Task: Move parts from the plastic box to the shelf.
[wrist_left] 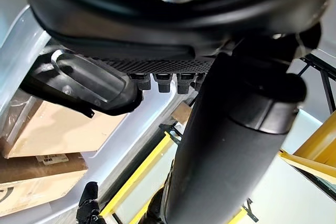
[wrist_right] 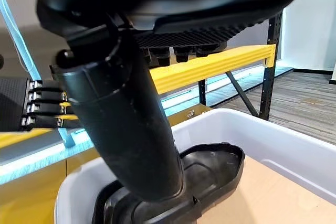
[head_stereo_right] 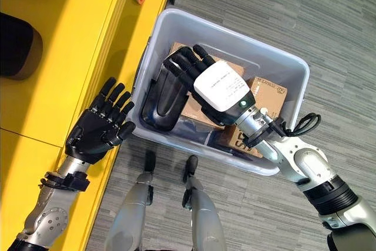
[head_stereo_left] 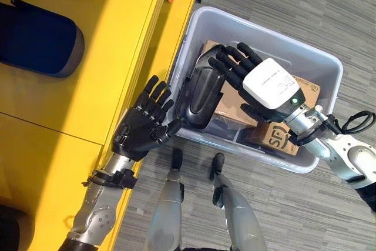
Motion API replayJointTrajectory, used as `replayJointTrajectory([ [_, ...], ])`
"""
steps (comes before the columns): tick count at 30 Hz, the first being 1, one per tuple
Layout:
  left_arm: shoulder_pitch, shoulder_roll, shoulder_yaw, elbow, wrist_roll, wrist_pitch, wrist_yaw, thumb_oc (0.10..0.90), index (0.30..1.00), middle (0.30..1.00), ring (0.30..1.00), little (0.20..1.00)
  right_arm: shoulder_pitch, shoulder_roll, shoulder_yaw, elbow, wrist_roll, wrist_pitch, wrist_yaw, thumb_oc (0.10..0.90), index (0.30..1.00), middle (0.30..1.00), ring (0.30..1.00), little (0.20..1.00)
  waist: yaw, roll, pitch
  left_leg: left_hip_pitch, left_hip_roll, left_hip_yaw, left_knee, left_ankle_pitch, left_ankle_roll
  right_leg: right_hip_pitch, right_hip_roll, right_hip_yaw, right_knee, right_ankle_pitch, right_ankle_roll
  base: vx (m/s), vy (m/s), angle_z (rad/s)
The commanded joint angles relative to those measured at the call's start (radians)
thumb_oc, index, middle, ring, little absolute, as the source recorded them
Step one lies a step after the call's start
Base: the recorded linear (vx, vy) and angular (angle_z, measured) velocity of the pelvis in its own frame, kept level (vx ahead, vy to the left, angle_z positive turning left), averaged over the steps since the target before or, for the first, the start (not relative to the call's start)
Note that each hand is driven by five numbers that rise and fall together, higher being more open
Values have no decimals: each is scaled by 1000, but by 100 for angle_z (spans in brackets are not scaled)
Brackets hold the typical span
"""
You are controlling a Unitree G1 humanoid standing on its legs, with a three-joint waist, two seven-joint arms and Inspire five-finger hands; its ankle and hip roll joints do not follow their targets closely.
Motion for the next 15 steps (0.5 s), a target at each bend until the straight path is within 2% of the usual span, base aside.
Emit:
replayJointTrajectory([
  [1, -18, 12, -16, -151, -36, -100, -59, 900, 1000, 1000, 1000, 1000, -168, -75, 7, -66, -15, 0, -110, 900, 1000, 1000, 1000, 1000, -11, 72, -15, -20, 39, -23, -5, -12, -14, 24, -16, 27, 155, -189, 31, -40, -36, 1],
  [5, -9, 12, -17, -161, -38, -102, -63, 900, 1000, 1000, 1000, 1000, -216, -71, 31, -33, -39, 1, -131, 900, 1000, 1000, 1000, 1000, -3, 85, -15, -63, 37, -30, 12, -8, -15, -19, -17, 24, 186, -200, 26, -23, -24, 2],
  [15, -9, 5, -39, -161, -38, -122, -78, 900, 1000, 1000, 1000, 1000, -306, -57, 102, -8, -76, 22, -96, 900, 1000, 1000, 1000, 1000, 8, 106, -15, -155, 26, -40, 52, -6, -12, -123, -25, 29, 270, -226, 19, -5, -4, 1],
])
